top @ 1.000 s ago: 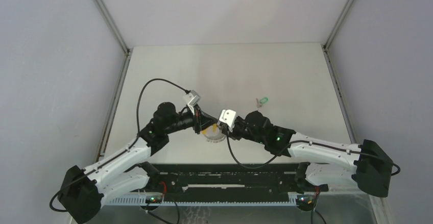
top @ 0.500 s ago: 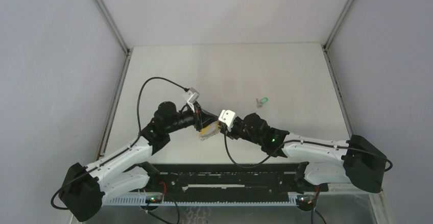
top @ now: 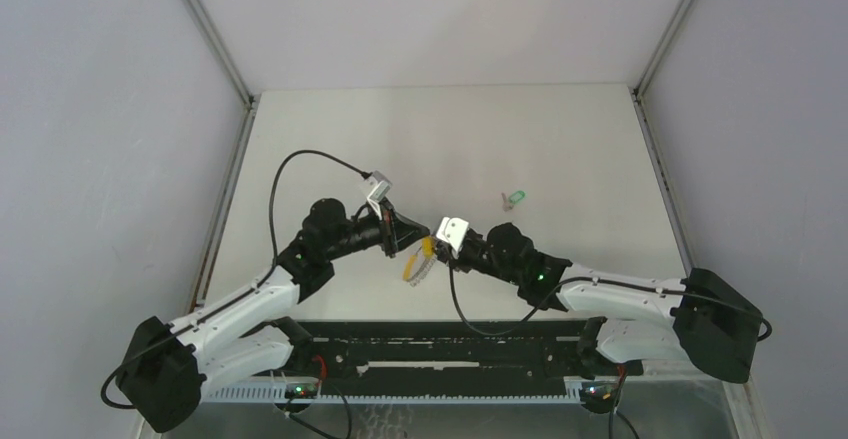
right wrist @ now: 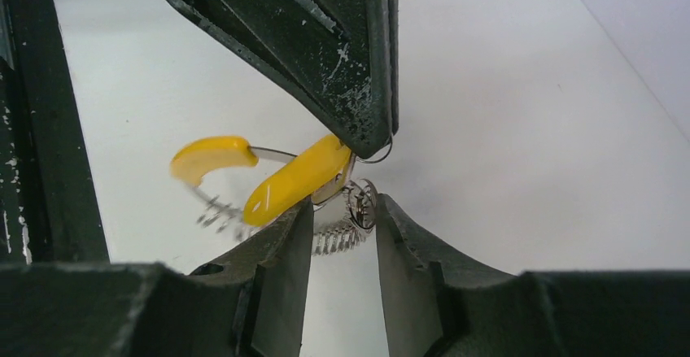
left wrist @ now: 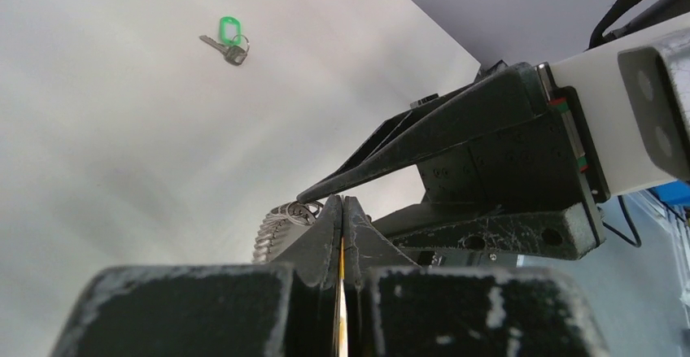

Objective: Put the keys on the keyring

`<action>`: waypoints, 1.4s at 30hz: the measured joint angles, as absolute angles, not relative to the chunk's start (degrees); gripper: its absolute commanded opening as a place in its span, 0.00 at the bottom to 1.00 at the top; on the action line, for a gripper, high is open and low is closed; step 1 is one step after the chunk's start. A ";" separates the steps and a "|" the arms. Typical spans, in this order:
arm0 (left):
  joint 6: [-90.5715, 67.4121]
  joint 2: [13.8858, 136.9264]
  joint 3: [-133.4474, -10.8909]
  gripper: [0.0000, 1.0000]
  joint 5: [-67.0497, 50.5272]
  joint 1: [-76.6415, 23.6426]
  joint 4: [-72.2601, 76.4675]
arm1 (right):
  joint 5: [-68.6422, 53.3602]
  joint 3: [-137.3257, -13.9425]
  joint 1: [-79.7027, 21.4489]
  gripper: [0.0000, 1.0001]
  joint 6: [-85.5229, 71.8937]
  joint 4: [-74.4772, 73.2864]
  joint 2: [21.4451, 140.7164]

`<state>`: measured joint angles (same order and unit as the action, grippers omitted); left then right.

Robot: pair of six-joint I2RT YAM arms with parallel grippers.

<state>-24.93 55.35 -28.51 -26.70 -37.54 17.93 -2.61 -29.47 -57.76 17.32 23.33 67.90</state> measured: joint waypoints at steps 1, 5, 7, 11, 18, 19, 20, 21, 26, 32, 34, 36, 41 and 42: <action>-24.93 55.42 -28.51 0.00 -26.98 -37.54 17.96 | -2.81 -29.28 -57.67 0.33 17.61 23.35 67.55; -24.91 55.48 -28.51 0.00 -27.81 -37.54 17.96 | -4.08 -29.06 -56.73 0.31 18.35 23.38 65.52; -24.91 55.51 -28.51 0.00 -28.25 -37.54 18.02 | -4.93 -29.06 -56.03 0.31 18.44 23.38 64.36; -24.88 55.48 -28.51 0.00 -28.71 -37.54 18.85 | -6.59 -29.06 -54.83 0.31 18.17 23.40 63.26; -24.93 55.48 -28.51 0.00 -28.69 -37.74 19.07 | -8.16 -29.06 -54.46 0.33 16.99 23.46 63.20; -24.93 55.48 -28.51 0.00 -28.67 -37.82 19.18 | -8.51 -29.06 -54.48 0.34 16.82 23.51 63.20; -24.99 55.48 -28.51 0.00 -28.62 -37.91 19.29 | -8.82 -29.06 -54.48 0.35 16.69 23.53 63.20; -25.06 55.51 -28.51 0.00 -28.60 -37.98 19.38 | -9.21 -29.06 -54.54 0.35 16.62 23.66 63.20; -26.13 55.94 -28.51 0.00 -27.44 -38.79 20.08 | -10.61 -29.06 -54.81 0.36 15.40 24.86 63.20; -26.41 56.53 -28.51 0.00 -25.32 -40.53 20.53 | -8.73 -29.08 -54.81 0.29 12.95 26.00 63.20; -26.41 56.58 -28.51 0.00 -24.49 -40.73 20.53 | -8.01 -29.06 -54.94 0.26 12.60 25.85 63.20; -26.39 56.58 -28.51 0.00 -23.97 -40.77 20.49 | -7.57 -29.08 -54.96 0.26 12.58 25.74 63.20; -25.98 56.29 -28.51 0.00 -22.57 -41.04 19.00 | -6.70 -29.08 -55.22 0.27 12.62 23.40 61.93; -25.87 56.10 -28.51 0.00 -22.50 -41.21 18.74 | -6.66 -29.08 -55.33 0.27 12.64 22.48 61.25</action>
